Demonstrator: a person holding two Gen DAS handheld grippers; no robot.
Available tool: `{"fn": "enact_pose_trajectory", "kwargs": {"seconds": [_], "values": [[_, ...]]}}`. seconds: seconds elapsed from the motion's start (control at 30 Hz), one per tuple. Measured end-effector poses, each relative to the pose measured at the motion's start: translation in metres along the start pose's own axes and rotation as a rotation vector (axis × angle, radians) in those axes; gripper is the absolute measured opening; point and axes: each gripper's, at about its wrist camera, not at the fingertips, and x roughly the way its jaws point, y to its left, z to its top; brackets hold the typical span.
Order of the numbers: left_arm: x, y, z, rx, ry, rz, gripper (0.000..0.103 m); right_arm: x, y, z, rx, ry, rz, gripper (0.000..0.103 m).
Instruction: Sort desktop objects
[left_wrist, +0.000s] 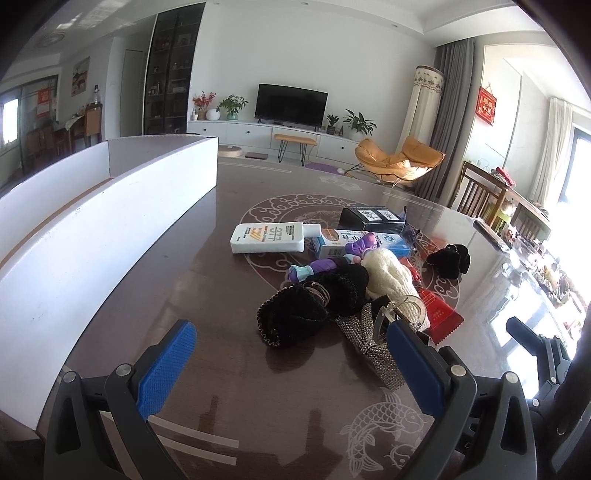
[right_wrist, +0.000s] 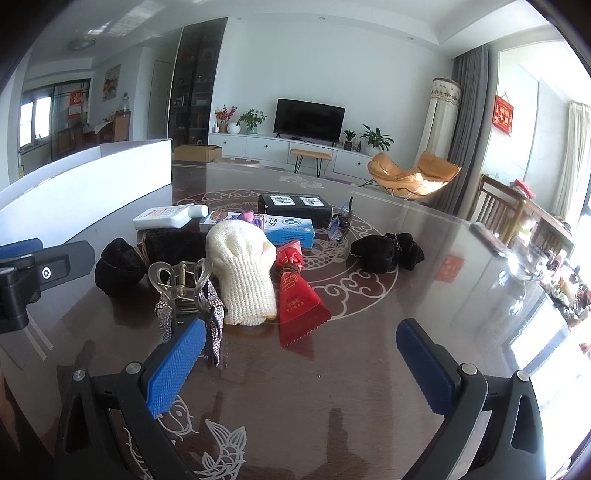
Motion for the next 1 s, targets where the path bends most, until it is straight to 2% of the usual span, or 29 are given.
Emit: {"fn": "enact_pose_trajectory", "kwargs": {"seconds": [0.53, 1.0], "values": [[0.003, -0.01, -0.002, 0.051, 0.015, 0.016, 0.103, -0.002, 0.007, -0.003, -0.026, -0.009, -0.012, 0.103], [0.005, -0.01, -0.003, 0.052, 0.029, 0.022, 0.103, -0.001, 0.008, -0.002, -0.029, -0.005, -0.009, 0.103]]}}
